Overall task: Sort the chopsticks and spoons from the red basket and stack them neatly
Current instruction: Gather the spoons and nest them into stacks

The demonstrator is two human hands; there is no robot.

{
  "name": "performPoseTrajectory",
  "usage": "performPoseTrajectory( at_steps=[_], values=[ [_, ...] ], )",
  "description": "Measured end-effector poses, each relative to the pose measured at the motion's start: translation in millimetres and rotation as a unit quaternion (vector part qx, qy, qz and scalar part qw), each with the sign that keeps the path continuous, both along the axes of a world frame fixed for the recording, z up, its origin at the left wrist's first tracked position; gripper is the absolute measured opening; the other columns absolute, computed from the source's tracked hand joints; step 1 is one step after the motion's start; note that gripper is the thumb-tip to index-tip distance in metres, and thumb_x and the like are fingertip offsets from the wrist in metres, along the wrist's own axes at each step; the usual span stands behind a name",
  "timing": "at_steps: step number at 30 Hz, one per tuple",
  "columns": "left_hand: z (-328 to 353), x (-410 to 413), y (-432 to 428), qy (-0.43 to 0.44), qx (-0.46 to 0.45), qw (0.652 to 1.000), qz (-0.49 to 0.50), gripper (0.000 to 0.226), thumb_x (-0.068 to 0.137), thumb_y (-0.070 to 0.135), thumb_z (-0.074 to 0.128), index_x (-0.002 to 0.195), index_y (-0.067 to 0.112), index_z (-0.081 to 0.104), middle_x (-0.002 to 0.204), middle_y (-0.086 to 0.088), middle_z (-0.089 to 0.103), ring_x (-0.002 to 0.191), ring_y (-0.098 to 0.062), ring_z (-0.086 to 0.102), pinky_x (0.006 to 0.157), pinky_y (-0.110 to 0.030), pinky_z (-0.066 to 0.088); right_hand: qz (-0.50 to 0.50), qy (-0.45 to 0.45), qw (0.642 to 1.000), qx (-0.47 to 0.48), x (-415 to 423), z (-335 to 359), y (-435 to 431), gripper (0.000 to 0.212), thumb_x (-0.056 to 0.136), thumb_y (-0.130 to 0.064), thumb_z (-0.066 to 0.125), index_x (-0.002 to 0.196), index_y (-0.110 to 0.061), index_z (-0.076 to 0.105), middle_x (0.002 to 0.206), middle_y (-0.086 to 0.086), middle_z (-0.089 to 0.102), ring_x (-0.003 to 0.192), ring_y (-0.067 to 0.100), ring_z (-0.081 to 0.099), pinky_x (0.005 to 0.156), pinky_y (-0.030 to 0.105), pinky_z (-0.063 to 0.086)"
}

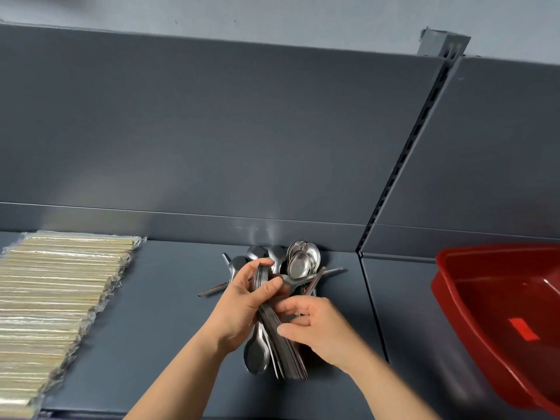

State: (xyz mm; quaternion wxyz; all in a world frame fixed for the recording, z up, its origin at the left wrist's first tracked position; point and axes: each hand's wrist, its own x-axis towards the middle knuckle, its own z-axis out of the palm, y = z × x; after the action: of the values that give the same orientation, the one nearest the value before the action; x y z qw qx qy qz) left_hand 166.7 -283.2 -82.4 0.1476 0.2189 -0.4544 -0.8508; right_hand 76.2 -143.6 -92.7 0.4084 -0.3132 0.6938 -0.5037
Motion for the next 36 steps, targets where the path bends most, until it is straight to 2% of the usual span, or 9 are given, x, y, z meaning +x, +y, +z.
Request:
performPoseTrajectory(
  at_steps=[4, 7, 11, 14, 16, 20, 24, 30, 36],
  values=[
    [1, -4, 1, 0.023, -0.041, 0.999, 0.004, 0.044, 0.077, 0.013, 0.071, 0.119, 0.016, 0.057, 0.092, -0.014, 0.069, 0.094, -0.030, 0.070, 0.074, -0.033, 0.057, 0.033, -0.050, 0.998, -0.028, -5, 0, 1, 0.029, 0.070, -0.009, 0.077, 0.094, -0.020, 0.065, 0.079, 0.003, 0.074, 0.071, 0.013, 0.066, 0.070, 0.025, 0.054],
    [1, -5, 3, -0.005, -0.163, 0.986, 0.019, 0.040, 0.076, 0.027, 0.073, 0.112, 0.020, 0.056, 0.077, -0.005, 0.062, 0.072, -0.016, 0.061, 0.067, -0.023, 0.052, 0.036, -0.051, 0.998, -0.030, -5, -2, 2, 0.029, 0.069, -0.013, 0.077, 0.094, -0.018, 0.064, 0.077, 0.012, 0.069, 0.070, 0.017, 0.062, 0.072, 0.031, 0.054],
    [-9, -4, 7, -0.063, -0.241, 0.968, 0.037, 0.040, 0.079, 0.041, 0.066, 0.111, 0.021, 0.055, 0.089, -0.009, 0.068, 0.079, -0.023, 0.067, 0.074, -0.030, 0.053, 0.029, -0.016, 0.999, 0.006, -17, -7, 3, 0.021, 0.071, -0.028, 0.075, 0.090, -0.029, 0.069, 0.071, -0.006, 0.071, 0.066, 0.005, 0.063, 0.068, 0.021, 0.051],
    [-16, 2, 9, -0.056, -0.141, 0.987, 0.061, 0.029, 0.088, 0.029, 0.061, 0.113, 0.018, 0.054, 0.090, -0.007, 0.071, 0.080, -0.034, 0.072, 0.065, -0.032, 0.058, -0.040, 0.170, 0.984, 0.034, -49, -9, 5, 0.021, 0.084, -0.017, 0.069, 0.100, -0.030, 0.070, 0.090, -0.015, 0.069, 0.080, -0.003, 0.062, 0.075, 0.016, 0.046],
    [-19, 9, 7, -0.061, -0.117, 0.988, 0.077, 0.026, 0.091, 0.029, 0.057, 0.115, 0.018, 0.055, 0.093, -0.005, 0.070, 0.082, -0.037, 0.072, 0.064, -0.033, 0.058, -0.007, 0.356, 0.931, 0.076, -68, -10, 6, 0.029, 0.087, -0.013, 0.066, 0.112, -0.027, 0.069, 0.105, -0.020, 0.061, 0.093, -0.003, 0.053, 0.083, 0.015, 0.040],
    [-20, 23, 1, -0.050, -0.071, 0.991, 0.100, 0.039, 0.089, 0.034, 0.056, 0.120, 0.010, 0.053, 0.099, -0.014, 0.065, 0.076, -0.033, 0.069, 0.061, -0.031, 0.055, 0.130, 0.476, 0.865, 0.094, -76, -19, -2, 0.036, 0.088, -0.015, 0.066, 0.123, -0.024, 0.066, 0.122, -0.012, 0.061, 0.116, 0.013, 0.043, 0.105, 0.024, 0.032],
    [-22, 30, -5, -0.039, -0.056, 0.990, 0.125, 0.038, 0.093, 0.032, 0.053, 0.118, 0.004, 0.051, 0.098, -0.023, 0.060, 0.073, -0.031, 0.066, 0.060, -0.029, 0.054, 0.152, 0.498, 0.849, 0.087, -76, -24, -7, 0.023, 0.092, -0.022, 0.062, 0.114, -0.026, 0.069, 0.113, -0.012, 0.063, 0.116, 0.012, 0.041, 0.104, 0.024, 0.030],
    [-23, 31, -6, -0.019, -0.034, 0.987, 0.158, 0.022, 0.087, 0.036, 0.057, 0.097, 0.016, 0.062, 0.093, -0.010, 0.064, 0.073, -0.029, 0.066, 0.062, -0.035, 0.057, 0.089, 0.402, 0.905, 0.109, -88, -14, 2, 0.018, 0.097, -0.019, 0.050, 0.105, -0.028, 0.064, 0.101, -0.015, 0.053, 0.095, 0.012, 0.053, 0.086, 0.031, 0.046],
    [-25, 29, -4, -0.031, -0.040, 0.985, 0.164, 0.025, 0.086, 0.039, 0.059, 0.098, 0.017, 0.060, 0.095, -0.012, 0.062, 0.070, -0.030, 0.065, 0.061, -0.039, 0.054, 0.047, 0.406, 0.901, 0.144, -98, -12, 4, 0.020, 0.097, -0.020, 0.049, 0.108, -0.024, 0.065, 0.106, -0.008, 0.052, 0.081, 0.018, 0.056, 0.075, 0.035, 0.049]
  ],
)
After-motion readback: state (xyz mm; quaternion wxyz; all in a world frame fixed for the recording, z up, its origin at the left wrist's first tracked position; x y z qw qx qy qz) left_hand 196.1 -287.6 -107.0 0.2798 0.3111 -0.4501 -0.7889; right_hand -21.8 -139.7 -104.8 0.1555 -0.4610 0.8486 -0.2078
